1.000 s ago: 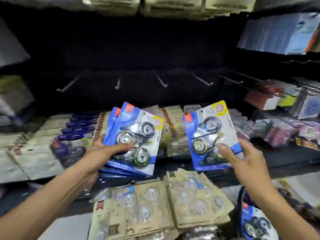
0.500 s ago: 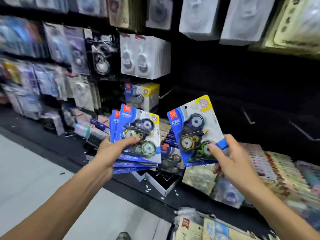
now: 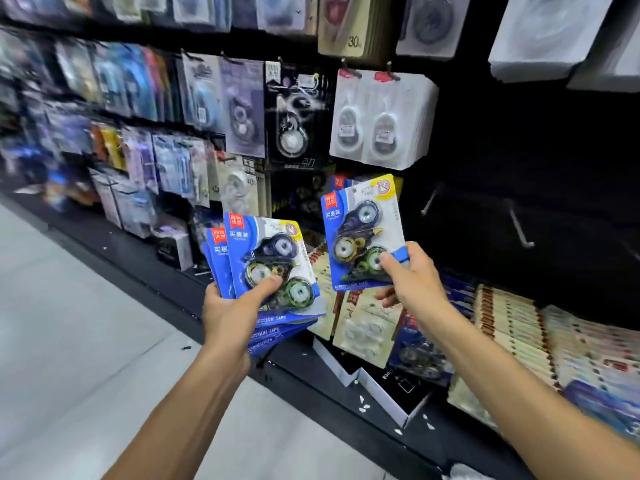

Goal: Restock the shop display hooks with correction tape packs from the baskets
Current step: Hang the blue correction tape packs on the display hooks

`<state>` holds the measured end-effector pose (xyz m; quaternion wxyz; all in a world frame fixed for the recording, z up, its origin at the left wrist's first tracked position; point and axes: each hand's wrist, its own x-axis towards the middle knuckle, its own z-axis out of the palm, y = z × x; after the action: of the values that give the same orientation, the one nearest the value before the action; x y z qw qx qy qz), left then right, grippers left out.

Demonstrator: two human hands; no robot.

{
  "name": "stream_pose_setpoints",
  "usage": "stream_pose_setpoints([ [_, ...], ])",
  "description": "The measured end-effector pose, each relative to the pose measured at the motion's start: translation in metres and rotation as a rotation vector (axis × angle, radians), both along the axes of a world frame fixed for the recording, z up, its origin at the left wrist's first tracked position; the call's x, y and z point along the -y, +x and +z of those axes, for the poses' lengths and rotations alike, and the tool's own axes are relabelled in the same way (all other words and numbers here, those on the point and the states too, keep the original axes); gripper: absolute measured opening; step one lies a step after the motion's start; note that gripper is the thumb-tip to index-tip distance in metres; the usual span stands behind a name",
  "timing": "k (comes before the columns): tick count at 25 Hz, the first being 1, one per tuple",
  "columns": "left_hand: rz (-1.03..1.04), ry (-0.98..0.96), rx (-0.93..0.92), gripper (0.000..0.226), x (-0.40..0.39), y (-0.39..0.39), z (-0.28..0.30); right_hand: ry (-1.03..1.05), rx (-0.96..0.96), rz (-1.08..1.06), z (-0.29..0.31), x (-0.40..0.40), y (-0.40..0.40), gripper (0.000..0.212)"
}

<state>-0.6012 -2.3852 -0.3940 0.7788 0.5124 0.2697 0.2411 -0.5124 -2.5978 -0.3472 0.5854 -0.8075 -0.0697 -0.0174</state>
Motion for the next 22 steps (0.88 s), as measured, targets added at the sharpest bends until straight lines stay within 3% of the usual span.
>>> stream_pose_setpoints([
  [8,0.055,-0.06,-0.013,0.051,-0.016,-0.004,0.001,0.0,-0.067,-0.048,-0.005,-0.035,0.022,0.017],
  [14,0.028,-0.095,0.009,0.053,-0.01,-0.006,0.008,0.133,-0.07,-0.189,-0.012,-0.053,0.019,0.029],
  [18,0.012,-0.097,0.013,0.052,-0.007,-0.005,0.01,-0.121,0.25,-0.374,-0.015,-0.06,0.02,0.036],
  [22,0.015,-0.105,0.021,0.052,-0.006,0.0,0.01,-0.118,0.386,-0.334,-0.025,-0.062,0.031,0.042],
])
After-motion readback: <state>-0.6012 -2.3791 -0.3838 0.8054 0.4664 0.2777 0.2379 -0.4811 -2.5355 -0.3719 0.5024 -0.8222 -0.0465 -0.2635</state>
